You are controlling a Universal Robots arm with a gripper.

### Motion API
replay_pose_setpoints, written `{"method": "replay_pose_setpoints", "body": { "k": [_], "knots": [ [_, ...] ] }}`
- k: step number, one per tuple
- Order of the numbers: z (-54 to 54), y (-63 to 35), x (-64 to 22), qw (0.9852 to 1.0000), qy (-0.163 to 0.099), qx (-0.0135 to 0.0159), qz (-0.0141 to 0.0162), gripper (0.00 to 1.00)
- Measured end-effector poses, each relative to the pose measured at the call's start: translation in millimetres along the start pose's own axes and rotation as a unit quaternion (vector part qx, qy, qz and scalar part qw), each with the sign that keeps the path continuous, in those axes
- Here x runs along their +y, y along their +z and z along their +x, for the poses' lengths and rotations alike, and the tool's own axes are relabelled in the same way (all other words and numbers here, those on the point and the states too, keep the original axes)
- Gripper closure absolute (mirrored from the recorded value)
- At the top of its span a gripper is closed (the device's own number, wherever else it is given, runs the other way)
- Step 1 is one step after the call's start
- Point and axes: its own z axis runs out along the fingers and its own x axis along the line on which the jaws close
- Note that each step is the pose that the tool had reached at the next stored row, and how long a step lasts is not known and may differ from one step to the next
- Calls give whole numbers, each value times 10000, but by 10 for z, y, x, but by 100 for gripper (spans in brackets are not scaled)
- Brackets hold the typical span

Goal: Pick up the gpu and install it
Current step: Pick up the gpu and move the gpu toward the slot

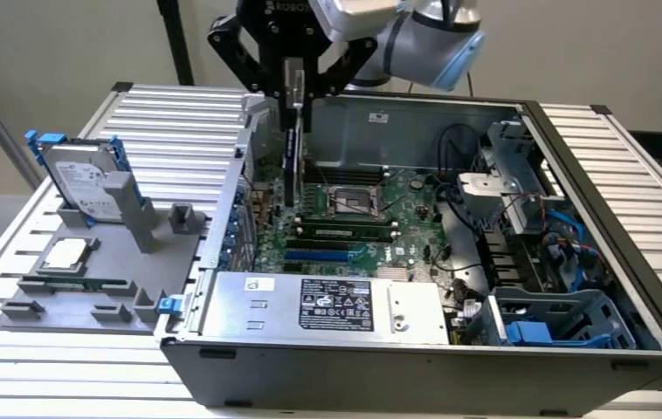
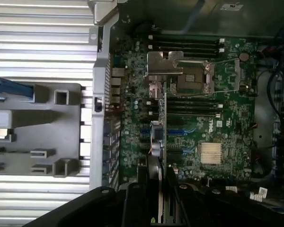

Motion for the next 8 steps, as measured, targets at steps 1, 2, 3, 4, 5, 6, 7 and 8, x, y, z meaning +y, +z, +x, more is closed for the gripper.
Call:
{"method": "replay_pose_setpoints", "body": {
  "k": [1,2,3,4,5,6,7,8],
  "knots": [
    [-46,19,0,10000,0,0,3,100],
    [-91,38,0,10000,0,0,7,100],
    [-136,56,1,10000,0,0,11,100],
    [-180,75,2,10000,0,0,13,100],
    [-225,93,3,10000,0,0,14,100],
    [-270,112,3,10000,-1,0,14,100],
    [-318,131,4,10000,0,0,14,100],
    [-361,151,4,10000,0,0,14,100]
  ]
}}
